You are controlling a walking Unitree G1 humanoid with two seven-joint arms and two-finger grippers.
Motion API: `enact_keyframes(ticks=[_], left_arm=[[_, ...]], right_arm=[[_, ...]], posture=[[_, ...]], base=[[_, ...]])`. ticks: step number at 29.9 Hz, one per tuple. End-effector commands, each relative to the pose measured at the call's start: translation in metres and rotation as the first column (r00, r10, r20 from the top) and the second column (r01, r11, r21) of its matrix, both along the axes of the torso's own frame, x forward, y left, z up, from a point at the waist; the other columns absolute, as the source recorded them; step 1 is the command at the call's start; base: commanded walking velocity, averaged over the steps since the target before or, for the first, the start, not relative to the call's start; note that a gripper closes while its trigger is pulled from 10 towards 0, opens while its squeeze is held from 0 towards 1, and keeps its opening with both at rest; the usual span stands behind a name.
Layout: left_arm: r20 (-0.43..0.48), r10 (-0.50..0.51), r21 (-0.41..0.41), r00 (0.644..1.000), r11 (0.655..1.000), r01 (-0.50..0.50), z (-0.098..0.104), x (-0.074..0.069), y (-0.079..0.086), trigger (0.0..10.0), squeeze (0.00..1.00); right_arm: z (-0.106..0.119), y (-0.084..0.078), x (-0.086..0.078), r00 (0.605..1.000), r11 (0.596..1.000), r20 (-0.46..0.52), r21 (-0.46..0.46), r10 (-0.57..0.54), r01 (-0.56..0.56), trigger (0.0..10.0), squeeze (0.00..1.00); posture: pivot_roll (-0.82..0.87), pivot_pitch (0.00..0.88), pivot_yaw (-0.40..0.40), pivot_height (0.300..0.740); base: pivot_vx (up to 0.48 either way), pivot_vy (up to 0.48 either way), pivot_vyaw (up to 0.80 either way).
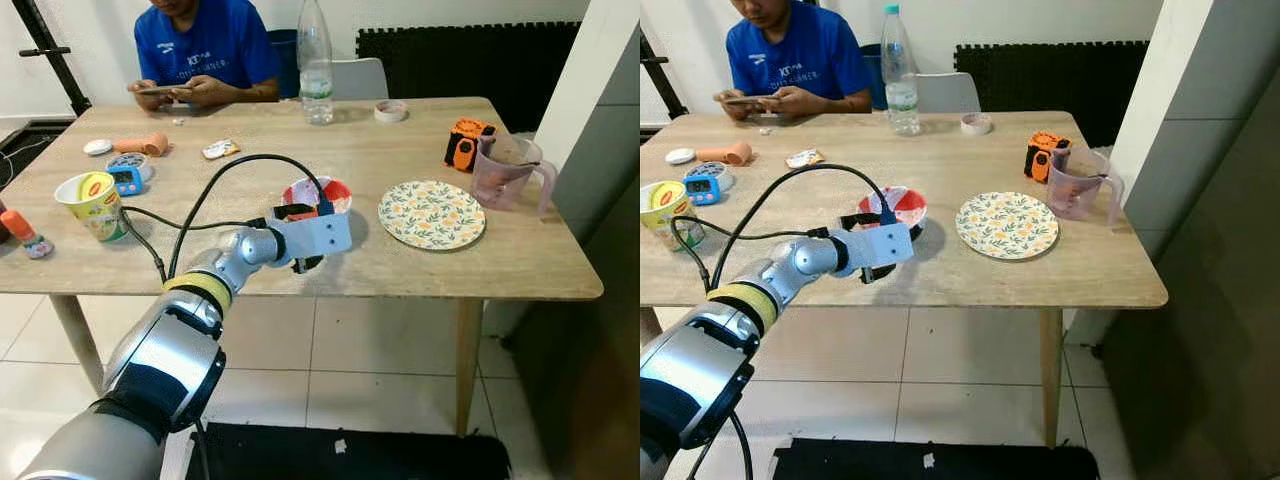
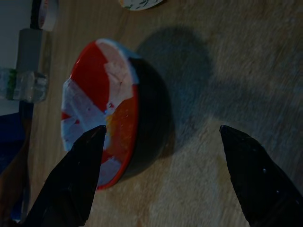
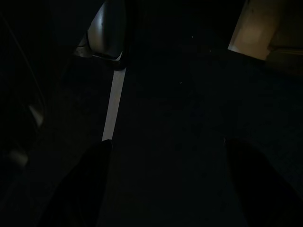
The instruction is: Restocking fridge
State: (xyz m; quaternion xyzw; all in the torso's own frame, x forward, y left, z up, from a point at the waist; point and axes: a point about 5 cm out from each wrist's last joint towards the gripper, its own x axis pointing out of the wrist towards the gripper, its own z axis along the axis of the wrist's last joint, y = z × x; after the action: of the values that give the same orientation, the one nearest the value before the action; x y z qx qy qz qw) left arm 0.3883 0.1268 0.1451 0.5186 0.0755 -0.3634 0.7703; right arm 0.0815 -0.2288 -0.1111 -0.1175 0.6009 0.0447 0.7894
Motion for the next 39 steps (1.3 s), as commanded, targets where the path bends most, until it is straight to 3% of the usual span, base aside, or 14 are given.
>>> enact_keyframes(ticks=[1, 5, 6, 8, 9, 19, 28, 39], left_arm=[[-0.021, -0.002, 0.014, 1.000, 1.000, 0.003, -0.010, -0.004, -0.001, 10.0, 0.00], [-0.024, -0.004, 0.024, 1.000, 1.000, 0.004, -0.013, -0.005, -0.001, 10.0, 0.00], [-0.032, -0.006, 0.045, 0.999, 0.999, 0.008, -0.017, -0.006, 0.000, 6.2, 0.00], [-0.035, -0.008, 0.052, 0.999, 0.999, 0.010, -0.018, -0.007, 0.000, 6.2, 0.00], [-0.035, -0.008, 0.068, 0.999, 0.998, 0.011, -0.020, -0.007, 0.000, 0.0, 0.00], [0.011, 0.017, 0.183, 1.000, 0.983, -0.019, -0.027, -0.009, 0.015, 0.0, 0.00], [0.010, 0.025, 0.194, 1.000, 0.981, -0.026, -0.032, -0.011, 0.020, 0.0, 0.00], [-0.001, 0.034, 0.126, 0.999, 0.991, -0.034, -0.039, -0.016, 0.022, 0.0, 0.00]], right_arm=[[0.000, -0.002, -0.003, 1.000, 1.000, 0.001, -0.006, -0.002, 0.002, 10.0, 0.00], [0.000, -0.001, -0.003, 1.000, 1.000, 0.001, -0.005, -0.002, 0.002, 10.0, 0.00], [0.000, -0.001, -0.003, 1.000, 1.000, 0.002, -0.004, -0.003, 0.003, 10.0, 0.00], [0.000, -0.001, -0.003, 1.000, 1.000, 0.002, -0.004, -0.003, 0.003, 10.0, 0.00], [0.000, -0.001, -0.003, 1.000, 1.000, 0.003, -0.004, -0.004, 0.004, 10.0, 0.00], [0.000, 0.000, -0.002, 1.000, 1.000, 0.009, -0.004, -0.010, 0.010, 10.0, 0.00], [0.000, 0.000, 0.001, 1.000, 1.000, 0.015, -0.003, -0.011, 0.011, 10.0, 0.00], [0.002, 0.003, 0.013, 0.999, 1.000, 0.036, 0.003, -0.011, 0.011, 10.0, 0.00]], posture=[[-0.08, 0.059, 0.048, 0.740], [-0.09, 0.062, 0.049, 0.740], [-0.09, 0.062, 0.049, 0.740], [-0.09, 0.062, 0.049, 0.740], [-0.09, 0.062, 0.049, 0.740], [-0.09, 0.059, 0.050, 0.740], [-0.09, 0.051, 0.050, 0.740], [-0.08, 0.016, 0.047, 0.740]], base=[[0.000, 0.000, 0.00], [0.000, 0.000, 0.00], [0.000, 0.000, 0.00], [0.000, 0.000, 0.00], [0.000, 0.000, 0.00], [0.000, 0.000, 0.00], [0.000, 0.000, 0.00], [0.000, 0.000, 0.00]])
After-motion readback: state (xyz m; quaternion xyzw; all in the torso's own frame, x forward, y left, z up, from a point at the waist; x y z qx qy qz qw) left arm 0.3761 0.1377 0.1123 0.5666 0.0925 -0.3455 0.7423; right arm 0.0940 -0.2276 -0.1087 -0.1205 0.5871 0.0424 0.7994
